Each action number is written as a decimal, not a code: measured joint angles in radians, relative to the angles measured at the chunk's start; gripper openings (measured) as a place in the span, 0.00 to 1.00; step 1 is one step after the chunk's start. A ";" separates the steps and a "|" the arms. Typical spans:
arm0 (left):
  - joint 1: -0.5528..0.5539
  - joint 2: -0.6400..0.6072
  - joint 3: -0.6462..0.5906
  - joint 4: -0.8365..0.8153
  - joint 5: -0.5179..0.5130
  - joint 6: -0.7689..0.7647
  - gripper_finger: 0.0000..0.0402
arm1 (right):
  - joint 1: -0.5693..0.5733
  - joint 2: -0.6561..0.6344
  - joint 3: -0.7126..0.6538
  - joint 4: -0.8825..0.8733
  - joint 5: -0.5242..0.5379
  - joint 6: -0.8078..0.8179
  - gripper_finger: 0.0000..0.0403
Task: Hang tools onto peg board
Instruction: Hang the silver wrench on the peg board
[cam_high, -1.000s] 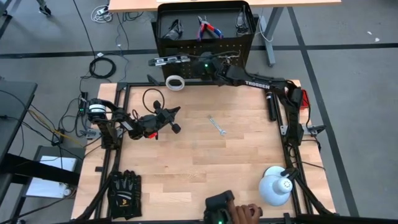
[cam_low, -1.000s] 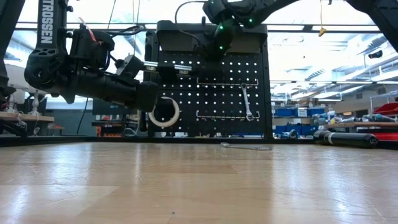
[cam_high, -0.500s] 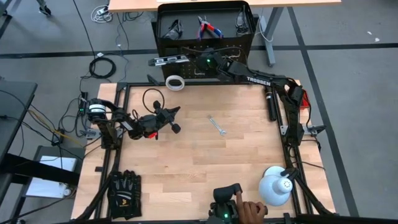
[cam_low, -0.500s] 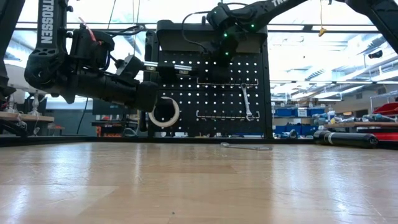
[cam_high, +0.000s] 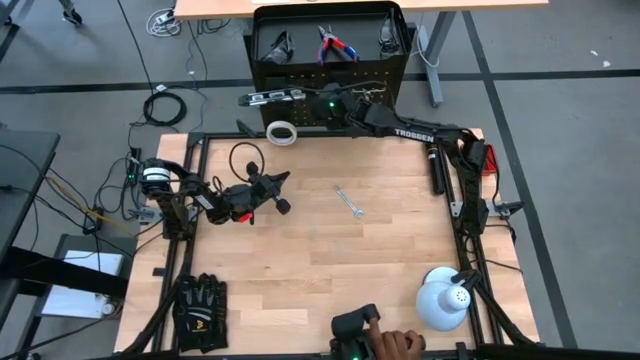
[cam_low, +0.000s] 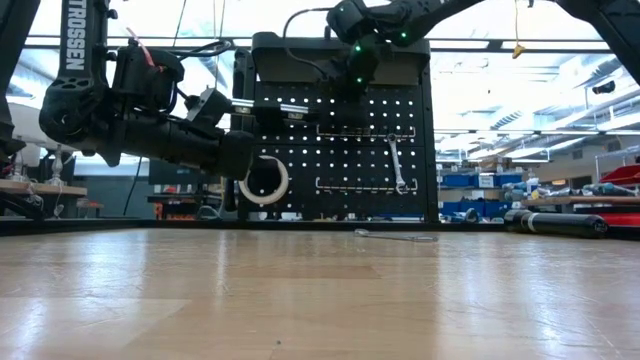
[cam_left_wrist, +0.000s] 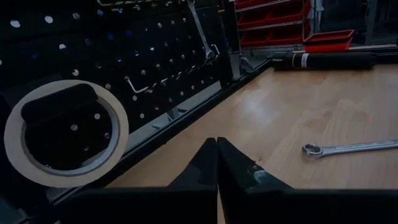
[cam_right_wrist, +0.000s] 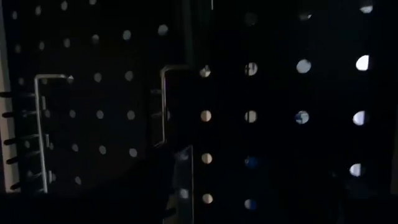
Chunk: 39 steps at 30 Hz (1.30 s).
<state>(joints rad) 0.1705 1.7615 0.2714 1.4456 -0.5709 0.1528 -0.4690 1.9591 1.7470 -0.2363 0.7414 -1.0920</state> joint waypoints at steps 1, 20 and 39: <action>0.000 0.000 0.000 0.000 0.000 0.000 0.00 | 0.005 0.000 0.000 0.010 0.001 -0.007 0.63; 0.000 0.000 0.000 0.006 0.001 0.000 0.00 | 0.187 -0.002 -0.002 -0.395 -0.031 0.889 0.60; 0.000 0.000 0.000 0.038 0.144 -0.053 0.00 | 0.320 -0.006 -0.427 -0.433 -0.182 1.437 0.44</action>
<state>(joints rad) 0.1703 1.7611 0.2714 1.4836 -0.4266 0.1001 -0.1493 1.9534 1.3198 -0.6688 0.5594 0.3447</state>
